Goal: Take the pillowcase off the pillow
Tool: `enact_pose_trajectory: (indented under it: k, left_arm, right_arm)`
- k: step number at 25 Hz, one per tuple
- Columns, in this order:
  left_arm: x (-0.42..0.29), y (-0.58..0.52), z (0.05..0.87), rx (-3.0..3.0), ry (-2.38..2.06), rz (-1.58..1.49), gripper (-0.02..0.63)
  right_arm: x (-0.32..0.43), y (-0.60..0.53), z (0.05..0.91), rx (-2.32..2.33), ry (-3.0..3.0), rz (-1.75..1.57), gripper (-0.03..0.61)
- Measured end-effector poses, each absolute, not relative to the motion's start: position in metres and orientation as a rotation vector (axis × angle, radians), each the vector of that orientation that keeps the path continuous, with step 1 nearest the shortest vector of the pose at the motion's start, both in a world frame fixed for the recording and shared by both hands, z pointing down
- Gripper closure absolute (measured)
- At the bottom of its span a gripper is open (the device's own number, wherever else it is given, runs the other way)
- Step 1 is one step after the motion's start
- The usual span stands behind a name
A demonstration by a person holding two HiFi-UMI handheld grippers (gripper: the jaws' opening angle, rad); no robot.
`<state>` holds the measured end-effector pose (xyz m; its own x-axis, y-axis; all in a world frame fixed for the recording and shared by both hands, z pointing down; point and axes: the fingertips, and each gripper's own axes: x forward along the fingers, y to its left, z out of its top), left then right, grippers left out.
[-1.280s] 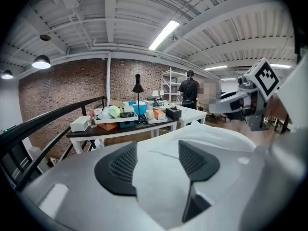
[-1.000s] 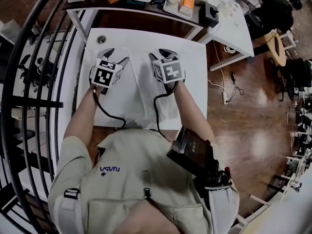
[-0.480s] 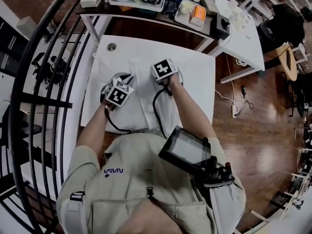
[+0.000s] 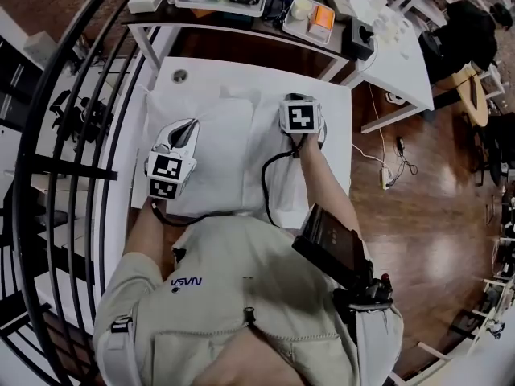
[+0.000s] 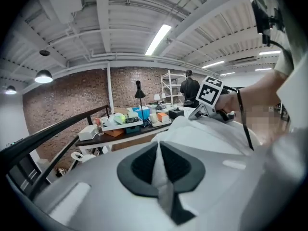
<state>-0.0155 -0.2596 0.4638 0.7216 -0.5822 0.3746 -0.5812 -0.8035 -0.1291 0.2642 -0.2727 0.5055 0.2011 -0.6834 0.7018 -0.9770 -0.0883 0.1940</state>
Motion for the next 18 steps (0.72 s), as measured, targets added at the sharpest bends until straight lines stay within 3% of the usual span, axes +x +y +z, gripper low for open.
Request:
enact_pose_trajectory:
  k: [6, 12, 14, 16, 18]
  left_arm:
    - [-0.031, -0.276, 0.480, -2.999, 1.002, -0.633, 0.600]
    - [0.005, -0.306, 0.533, -2.996, 1.010, -0.764, 0.597]
    - [0.008, -0.311, 0.538, -2.992, 1.017, -0.770, 0.587]
    - [0.009, -0.315, 0.530, -2.988, 1.042, -0.725, 0.532]
    - [0.009, -0.315, 0.510, -2.981, 1.069, -0.637, 0.426]
  right_arm:
    - [0.330, -0.231, 0.506, 2.057, -1.531, 0.741, 0.571]
    - [0.324, -0.234, 0.537, 2.038, -1.562, 0.676, 0.563]
    - [0.322, -0.237, 0.533, 2.063, -1.606, 0.656, 0.530]
    - [0.317, -0.238, 0.521, 2.097, -1.663, 0.632, 0.485]
    - [0.309, -0.238, 0.507, 2.116, -1.718, 0.593, 0.480]
